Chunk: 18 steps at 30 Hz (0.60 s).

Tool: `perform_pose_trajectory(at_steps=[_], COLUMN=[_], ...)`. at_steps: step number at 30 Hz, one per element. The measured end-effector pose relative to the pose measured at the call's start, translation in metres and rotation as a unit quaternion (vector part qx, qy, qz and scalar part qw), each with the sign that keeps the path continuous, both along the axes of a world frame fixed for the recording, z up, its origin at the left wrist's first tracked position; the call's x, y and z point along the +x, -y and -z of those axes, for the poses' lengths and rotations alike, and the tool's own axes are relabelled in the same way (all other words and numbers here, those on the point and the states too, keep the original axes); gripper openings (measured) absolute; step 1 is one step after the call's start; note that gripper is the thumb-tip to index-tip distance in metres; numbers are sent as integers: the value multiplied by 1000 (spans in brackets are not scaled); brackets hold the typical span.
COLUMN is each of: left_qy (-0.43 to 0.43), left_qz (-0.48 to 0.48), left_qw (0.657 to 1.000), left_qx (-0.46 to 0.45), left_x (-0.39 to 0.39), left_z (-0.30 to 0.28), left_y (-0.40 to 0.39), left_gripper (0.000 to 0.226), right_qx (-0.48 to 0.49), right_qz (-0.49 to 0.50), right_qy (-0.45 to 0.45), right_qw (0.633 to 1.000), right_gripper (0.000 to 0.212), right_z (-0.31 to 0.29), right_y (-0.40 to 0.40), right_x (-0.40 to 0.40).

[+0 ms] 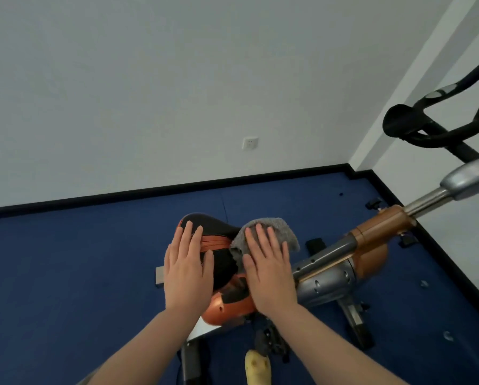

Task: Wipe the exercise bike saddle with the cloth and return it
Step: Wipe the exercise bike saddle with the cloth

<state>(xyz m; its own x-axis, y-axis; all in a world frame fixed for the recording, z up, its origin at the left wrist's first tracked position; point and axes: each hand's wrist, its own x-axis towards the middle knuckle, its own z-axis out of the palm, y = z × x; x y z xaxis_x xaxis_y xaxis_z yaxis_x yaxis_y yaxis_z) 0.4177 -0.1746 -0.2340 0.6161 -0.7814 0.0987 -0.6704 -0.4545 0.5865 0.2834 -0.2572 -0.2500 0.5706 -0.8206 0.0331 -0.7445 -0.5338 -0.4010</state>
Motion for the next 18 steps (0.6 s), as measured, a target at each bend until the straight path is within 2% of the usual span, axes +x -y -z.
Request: perform_pose_trajectory(at_steps=[3,6,10,12,16,18], left_qy=[74,103,117,114,114,114], left_qz=[-14,-12,-11,-16,-15,-16], left_qw=[997,994,993,993,993,993], left_qx=[14,24,22,17,16,16], left_x=[-3,-2,-2,-2,-3,-3], left_z=[7,7,5,5,9,9], left_y=[2,3,3,4,3,2], left_gripper=[52,55,54,54,53,52], right_qx=[15,-20,-19,-7,-11,7], right_qz=[-54,-118,-17,-7,-116,-133], right_qy=[-6,-34,12,39,48,88], right_qw=[998,992,1000,999,992,987], right_gripper=[61,52,57,64,57,49], right_z=[-4,1,9,9,6,9], right_y=[-14,13,32,21,44,65], right_x=[6,-16,-31,-17,-25,-39])
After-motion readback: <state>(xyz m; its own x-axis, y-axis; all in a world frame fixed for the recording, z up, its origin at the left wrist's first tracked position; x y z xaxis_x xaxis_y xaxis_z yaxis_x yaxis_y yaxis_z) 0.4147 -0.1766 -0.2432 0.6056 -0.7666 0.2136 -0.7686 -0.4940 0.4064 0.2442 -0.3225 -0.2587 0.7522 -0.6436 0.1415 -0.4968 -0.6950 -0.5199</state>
